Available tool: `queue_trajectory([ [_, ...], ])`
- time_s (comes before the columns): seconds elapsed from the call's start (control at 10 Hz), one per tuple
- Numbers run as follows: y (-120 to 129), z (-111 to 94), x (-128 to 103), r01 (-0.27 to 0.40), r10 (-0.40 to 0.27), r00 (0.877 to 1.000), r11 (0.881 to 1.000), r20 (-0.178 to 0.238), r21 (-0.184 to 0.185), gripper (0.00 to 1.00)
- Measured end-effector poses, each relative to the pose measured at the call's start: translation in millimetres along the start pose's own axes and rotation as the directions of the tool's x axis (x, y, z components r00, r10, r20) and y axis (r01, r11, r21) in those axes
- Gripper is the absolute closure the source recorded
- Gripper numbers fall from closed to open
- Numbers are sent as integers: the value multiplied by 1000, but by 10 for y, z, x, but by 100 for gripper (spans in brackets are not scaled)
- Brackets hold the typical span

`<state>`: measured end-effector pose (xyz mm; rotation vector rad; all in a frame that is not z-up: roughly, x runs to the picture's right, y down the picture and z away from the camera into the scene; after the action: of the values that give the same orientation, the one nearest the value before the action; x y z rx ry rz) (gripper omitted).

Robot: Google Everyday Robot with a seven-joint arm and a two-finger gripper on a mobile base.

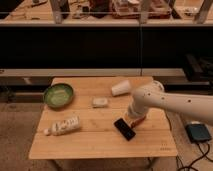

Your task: Place the eraser on the white sponge

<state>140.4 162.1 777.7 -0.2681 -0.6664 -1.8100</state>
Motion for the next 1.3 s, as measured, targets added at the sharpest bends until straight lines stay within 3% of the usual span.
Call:
queue_trajectory([
  [0.4,-118,51,3,109,-110,993,994,54,18,64],
  [0.6,-88,90,52,153,-151,986,988,69,-19,64],
  [0.8,-36,136,88,143,-141,988,989,58,-37,65],
  [1.0,-32,239,115,122,-121,992,992,43,-28,70],
  [1.1,-51,285,107,113,-112,993,993,40,-15,66],
  [1.3,-59,360,76,101,-101,994,995,45,-1,46],
])
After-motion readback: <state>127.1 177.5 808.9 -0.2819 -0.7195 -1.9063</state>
